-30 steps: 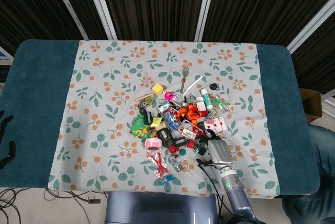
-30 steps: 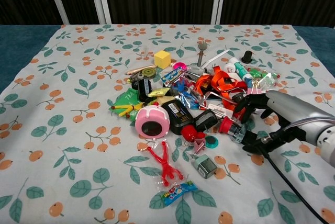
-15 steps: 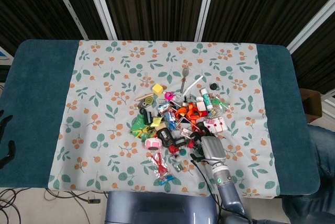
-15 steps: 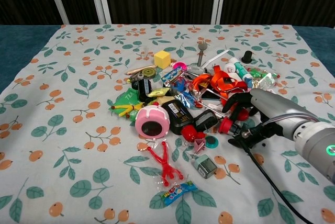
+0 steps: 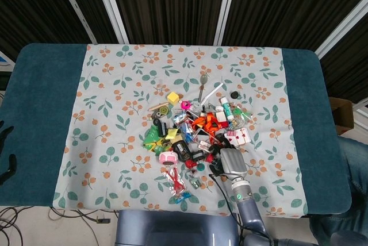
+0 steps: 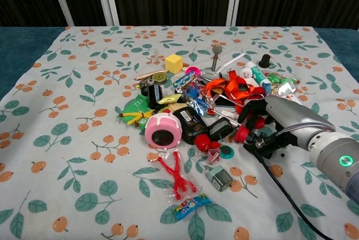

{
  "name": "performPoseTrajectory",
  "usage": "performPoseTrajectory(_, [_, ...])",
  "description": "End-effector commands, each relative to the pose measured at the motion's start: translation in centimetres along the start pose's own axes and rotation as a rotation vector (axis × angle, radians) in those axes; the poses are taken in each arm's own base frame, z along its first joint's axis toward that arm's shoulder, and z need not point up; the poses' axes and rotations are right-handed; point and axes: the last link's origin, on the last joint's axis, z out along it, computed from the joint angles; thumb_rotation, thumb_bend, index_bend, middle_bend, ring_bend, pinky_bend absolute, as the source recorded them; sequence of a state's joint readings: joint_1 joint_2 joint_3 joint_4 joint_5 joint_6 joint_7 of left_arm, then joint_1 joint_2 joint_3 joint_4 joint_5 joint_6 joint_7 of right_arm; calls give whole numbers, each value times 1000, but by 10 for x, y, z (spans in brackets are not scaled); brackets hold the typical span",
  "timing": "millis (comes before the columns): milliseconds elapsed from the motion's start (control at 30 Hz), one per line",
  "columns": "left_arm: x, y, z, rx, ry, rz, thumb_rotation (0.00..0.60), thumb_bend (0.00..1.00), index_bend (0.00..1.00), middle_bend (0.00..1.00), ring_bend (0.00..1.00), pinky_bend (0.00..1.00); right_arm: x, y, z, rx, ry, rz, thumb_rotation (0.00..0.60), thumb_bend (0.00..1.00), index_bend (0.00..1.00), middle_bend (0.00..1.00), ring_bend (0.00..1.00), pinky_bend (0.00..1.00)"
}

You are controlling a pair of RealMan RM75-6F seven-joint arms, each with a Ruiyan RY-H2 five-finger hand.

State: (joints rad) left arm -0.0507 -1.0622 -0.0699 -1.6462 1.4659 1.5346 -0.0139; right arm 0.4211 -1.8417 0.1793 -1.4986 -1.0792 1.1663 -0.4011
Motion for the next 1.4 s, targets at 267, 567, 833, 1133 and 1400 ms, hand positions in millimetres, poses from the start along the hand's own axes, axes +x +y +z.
performPoseTrajectory(267, [0,0,0,1,-4,1,600,583,99,0,32,73,-1,2,0,-2,-1,-15,600,355,480,548,223,244])
performPoseTrajectory(567, [0,0,0,2,-4,-1,600,583,100,0,32,73,1,4,0,2,-9,-3,600,362,539,603,285,244])
performPoseTrajectory(833, [0,-1,-1,3,-5,-4,600,583,102,0,32,74,16,1,-1,27,42,58,600,386,576,626,310,244])
performPoseTrajectory(1133, [0,0,-1,2,-4,-8,600,583,103,0,32,74,45,1,-4,50,71,158,600,388,576,626,310,244])
performPoseTrajectory(1400, [0,0,-1,0,-4,-11,600,583,103,0,32,74,126,2,-5,71,126,412,600,387,576,624,310,244])
